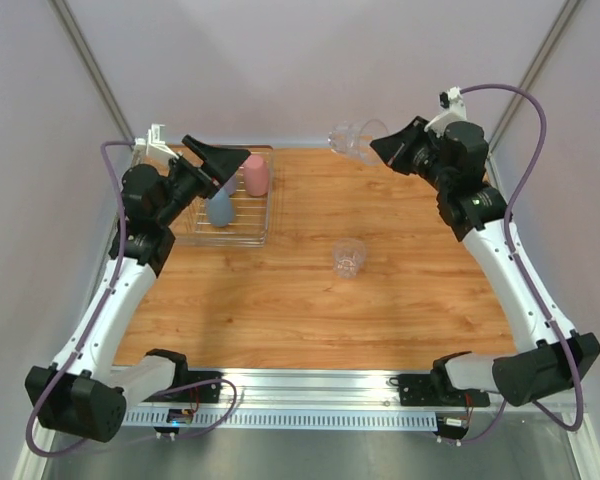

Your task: Load the cups into the dish rack

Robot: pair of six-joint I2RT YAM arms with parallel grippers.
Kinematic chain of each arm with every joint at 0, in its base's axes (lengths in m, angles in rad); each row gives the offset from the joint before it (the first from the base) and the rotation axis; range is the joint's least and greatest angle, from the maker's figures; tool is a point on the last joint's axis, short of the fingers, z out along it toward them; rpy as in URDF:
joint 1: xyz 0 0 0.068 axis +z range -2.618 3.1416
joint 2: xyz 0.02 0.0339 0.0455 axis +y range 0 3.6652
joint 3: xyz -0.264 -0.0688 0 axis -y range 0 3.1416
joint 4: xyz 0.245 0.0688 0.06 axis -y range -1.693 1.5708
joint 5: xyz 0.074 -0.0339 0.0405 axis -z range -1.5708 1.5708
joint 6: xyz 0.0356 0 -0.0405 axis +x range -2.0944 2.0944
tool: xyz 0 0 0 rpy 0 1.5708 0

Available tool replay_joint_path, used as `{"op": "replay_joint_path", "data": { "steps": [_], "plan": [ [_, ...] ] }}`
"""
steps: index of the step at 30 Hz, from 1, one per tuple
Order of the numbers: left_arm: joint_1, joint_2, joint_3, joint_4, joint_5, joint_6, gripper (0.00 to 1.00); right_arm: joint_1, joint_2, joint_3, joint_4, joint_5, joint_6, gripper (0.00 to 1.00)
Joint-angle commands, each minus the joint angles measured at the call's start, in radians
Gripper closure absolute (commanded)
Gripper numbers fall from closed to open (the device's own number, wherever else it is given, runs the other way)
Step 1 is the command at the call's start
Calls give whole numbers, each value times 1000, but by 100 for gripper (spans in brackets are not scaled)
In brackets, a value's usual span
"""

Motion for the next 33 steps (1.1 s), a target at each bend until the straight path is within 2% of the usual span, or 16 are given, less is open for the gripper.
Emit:
{"op": "replay_joint_path", "data": {
  "steps": [1,3,7,12,14,18,24,33],
  "plan": [
    [-21,61,-22,344,-24,-526,0,32,15,-13,320,-162,73,99],
    [-69,109,-11,403,-67,-705,0,55,24,-16,430,-185,80,100],
    [-145,163,122,313,-177,-780,0,104,55,2,495,-180,81,100],
    [-220,210,168,296,-297,-893,0,136,76,6,529,-149,59,100],
    [-233,225,182,301,-333,-903,0,144,84,2,535,-137,57,99],
    [-263,235,259,154,-351,-881,0,154,84,-22,582,-119,68,99],
    [-285,246,285,65,-400,-849,0,160,93,9,590,-110,61,99],
    [-342,330,337,115,-331,-875,0,205,112,16,561,-110,16,99]
  ]
}}
